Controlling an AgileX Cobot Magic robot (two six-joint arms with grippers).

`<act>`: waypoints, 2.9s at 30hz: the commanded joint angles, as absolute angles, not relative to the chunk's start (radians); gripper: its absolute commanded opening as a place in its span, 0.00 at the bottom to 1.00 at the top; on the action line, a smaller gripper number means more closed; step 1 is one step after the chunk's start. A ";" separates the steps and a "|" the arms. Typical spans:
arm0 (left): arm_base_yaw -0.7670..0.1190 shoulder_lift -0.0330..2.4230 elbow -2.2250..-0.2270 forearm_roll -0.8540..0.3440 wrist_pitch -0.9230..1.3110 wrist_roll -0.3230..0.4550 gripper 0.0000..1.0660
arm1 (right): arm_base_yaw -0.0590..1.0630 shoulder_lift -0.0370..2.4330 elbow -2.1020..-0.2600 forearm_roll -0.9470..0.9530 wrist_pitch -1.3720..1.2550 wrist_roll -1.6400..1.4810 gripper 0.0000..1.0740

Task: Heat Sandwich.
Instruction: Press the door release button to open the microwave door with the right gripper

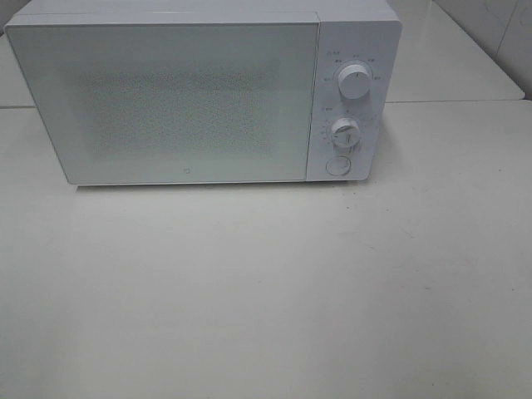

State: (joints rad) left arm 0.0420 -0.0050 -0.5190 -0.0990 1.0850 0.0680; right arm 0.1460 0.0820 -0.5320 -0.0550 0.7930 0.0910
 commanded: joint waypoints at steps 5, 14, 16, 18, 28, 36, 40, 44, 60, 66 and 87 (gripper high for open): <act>0.045 -0.021 -0.518 -0.101 1.071 0.062 0.92 | 0.139 0.244 -0.539 -0.058 0.540 0.096 0.60; 0.045 -0.021 -0.518 -0.101 1.071 0.062 0.92 | 0.139 0.518 -0.539 -0.058 0.252 0.096 0.58; 0.045 -0.021 -0.518 -0.101 1.071 0.062 0.92 | 0.139 0.579 -0.539 -0.058 0.217 0.096 0.55; 0.045 -0.021 -0.518 -0.101 1.071 0.062 0.92 | 0.139 0.611 -0.539 -0.058 0.199 0.096 0.52; 0.045 -0.021 -0.518 -0.101 1.071 0.062 0.92 | 0.139 0.898 -0.539 -0.058 0.000 0.091 0.00; 0.045 -0.021 -0.518 -0.101 1.071 0.062 0.92 | 0.139 1.081 -0.530 -0.057 -0.261 0.097 0.00; 0.045 -0.021 -0.518 -0.101 1.071 0.062 0.92 | 0.141 1.179 -0.431 -0.057 -0.570 0.099 0.00; 0.045 -0.021 -0.518 -0.101 1.071 0.062 0.92 | 0.141 1.240 -0.377 -0.057 -0.700 0.115 0.00; 0.045 -0.021 -0.518 -0.101 1.071 0.062 0.92 | 0.435 1.621 -0.315 0.371 -1.053 0.014 0.00; 0.045 -0.021 -0.518 -0.101 1.071 0.062 0.92 | 0.573 1.705 -0.357 0.476 -1.075 -0.017 0.00; 0.045 -0.021 -0.518 -0.101 1.071 0.063 0.92 | 0.723 1.786 -0.436 0.666 -1.074 0.048 0.00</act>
State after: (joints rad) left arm 0.0420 -0.0050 -0.5190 -0.0990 1.0850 0.0680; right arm 0.7200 1.7890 -0.4290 0.6630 -1.0630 -0.0460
